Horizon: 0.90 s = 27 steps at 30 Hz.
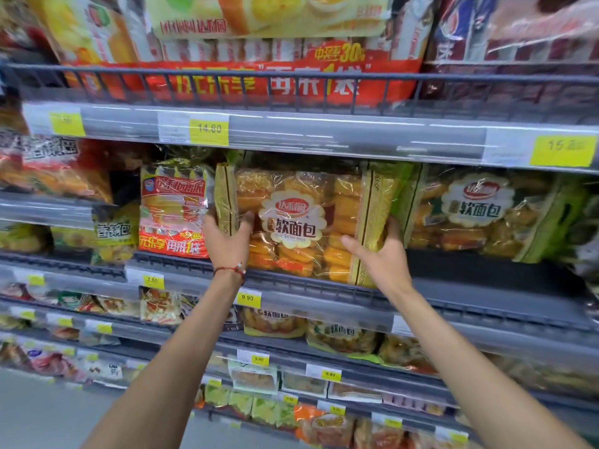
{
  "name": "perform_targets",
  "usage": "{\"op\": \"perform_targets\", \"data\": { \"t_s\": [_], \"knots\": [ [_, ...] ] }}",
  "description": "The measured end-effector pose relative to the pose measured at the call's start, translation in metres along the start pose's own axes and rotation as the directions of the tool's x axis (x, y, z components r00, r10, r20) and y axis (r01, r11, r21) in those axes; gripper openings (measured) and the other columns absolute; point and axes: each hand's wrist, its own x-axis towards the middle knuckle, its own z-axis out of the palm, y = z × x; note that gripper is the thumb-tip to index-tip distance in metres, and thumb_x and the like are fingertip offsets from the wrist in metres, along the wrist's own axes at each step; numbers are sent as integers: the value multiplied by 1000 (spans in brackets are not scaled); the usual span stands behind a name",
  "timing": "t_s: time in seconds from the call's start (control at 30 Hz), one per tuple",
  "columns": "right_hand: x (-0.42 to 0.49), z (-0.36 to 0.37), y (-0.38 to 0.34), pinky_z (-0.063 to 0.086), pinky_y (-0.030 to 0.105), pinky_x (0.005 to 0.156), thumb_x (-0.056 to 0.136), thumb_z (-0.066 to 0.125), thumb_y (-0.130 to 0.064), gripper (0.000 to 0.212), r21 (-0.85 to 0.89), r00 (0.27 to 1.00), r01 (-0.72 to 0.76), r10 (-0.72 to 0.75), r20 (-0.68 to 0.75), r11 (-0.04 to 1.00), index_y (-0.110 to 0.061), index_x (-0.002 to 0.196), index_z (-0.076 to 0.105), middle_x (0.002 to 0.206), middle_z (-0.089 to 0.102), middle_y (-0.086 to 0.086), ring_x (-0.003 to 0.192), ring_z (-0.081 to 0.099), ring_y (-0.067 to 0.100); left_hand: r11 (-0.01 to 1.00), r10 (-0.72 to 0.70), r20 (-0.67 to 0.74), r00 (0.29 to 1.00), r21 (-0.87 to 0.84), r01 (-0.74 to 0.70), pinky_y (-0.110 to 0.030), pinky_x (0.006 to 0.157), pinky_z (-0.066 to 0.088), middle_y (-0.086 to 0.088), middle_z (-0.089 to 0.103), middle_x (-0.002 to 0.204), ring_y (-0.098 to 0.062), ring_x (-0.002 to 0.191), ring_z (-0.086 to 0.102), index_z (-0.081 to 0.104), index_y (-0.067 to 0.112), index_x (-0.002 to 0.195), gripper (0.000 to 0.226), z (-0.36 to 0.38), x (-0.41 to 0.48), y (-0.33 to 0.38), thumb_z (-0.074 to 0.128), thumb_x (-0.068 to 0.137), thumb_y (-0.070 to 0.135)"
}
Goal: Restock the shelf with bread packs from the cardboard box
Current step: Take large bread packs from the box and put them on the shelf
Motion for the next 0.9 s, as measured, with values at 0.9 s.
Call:
{"op": "perform_targets", "data": {
  "t_s": [0.9],
  "knots": [
    [-295,-52,119,49,16,85,89,74,-5,23,89,757,21,-74,650,996,-24,102,68,103,71,-5,97,65,12,876,-446,-101,889,156,457,-33,90,48,-6,61,118,-26,114,60,54,9,129,49,-130,-425,-50,71,86,25]
  ]
}}
